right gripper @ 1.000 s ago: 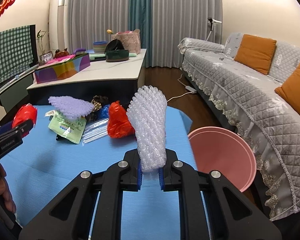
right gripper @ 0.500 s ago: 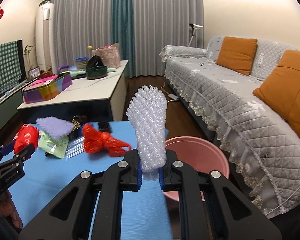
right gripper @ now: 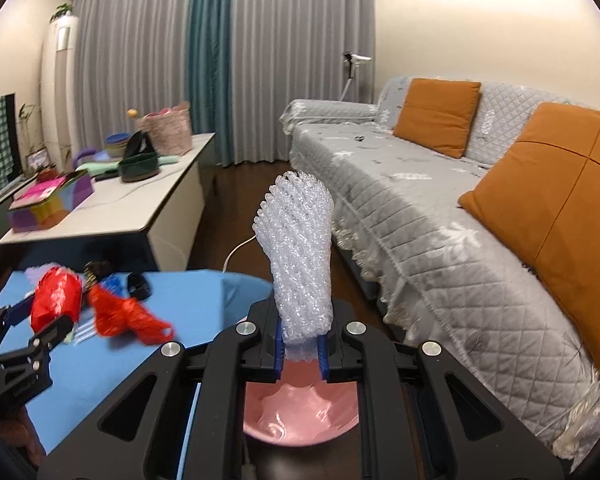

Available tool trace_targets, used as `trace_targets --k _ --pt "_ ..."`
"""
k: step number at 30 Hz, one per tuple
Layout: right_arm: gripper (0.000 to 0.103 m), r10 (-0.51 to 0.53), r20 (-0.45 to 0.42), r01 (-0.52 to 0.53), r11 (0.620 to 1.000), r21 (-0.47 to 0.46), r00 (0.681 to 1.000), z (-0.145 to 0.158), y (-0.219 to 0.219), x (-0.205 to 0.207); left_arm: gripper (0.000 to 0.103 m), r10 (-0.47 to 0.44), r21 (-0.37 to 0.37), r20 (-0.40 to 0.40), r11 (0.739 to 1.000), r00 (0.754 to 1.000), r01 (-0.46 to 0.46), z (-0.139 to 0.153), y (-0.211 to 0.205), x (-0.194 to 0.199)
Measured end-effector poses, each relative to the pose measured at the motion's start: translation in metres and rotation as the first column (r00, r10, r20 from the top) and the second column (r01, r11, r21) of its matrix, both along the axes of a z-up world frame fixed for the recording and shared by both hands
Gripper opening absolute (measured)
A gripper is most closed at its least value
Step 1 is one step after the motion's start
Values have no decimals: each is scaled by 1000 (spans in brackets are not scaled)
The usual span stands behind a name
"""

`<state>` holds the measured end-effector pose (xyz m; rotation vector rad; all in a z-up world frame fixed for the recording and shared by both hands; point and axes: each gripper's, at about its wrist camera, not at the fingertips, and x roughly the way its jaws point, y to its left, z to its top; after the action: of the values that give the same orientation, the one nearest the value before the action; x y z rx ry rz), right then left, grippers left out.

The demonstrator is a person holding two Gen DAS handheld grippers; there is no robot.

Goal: Collect trash
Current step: 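Carry both items over the pink basin and open both tools to drop them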

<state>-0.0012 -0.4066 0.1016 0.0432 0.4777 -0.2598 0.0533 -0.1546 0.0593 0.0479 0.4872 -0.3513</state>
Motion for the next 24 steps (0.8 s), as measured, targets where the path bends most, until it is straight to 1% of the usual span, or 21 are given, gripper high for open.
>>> trace_targets --k 3,7,12,16,24 --pt "13 -31 6 31 999 29 1000 -11 -17 4 70 -41 -2 1 999 999 41 -1 -24 7" --pt "13 -55 -40 58 994 88 998 -31 -39 21 70 -98 1 -10 995 995 98 -11 -57 19" --pt "13 -68 -42 71 995 71 997 -40 -49 37 70 -140 1 -42 990 989 140 -29 -87 36" --pt "13 -68 -67 74 993 91 995 -51 -57 49 70 -169 2 -60 986 984 169 -40 -106 51" --pt "13 -81 -89 92 989 119 993 -62 -70 61 70 -206 13 -95 978 974 208 -57 -131 72"
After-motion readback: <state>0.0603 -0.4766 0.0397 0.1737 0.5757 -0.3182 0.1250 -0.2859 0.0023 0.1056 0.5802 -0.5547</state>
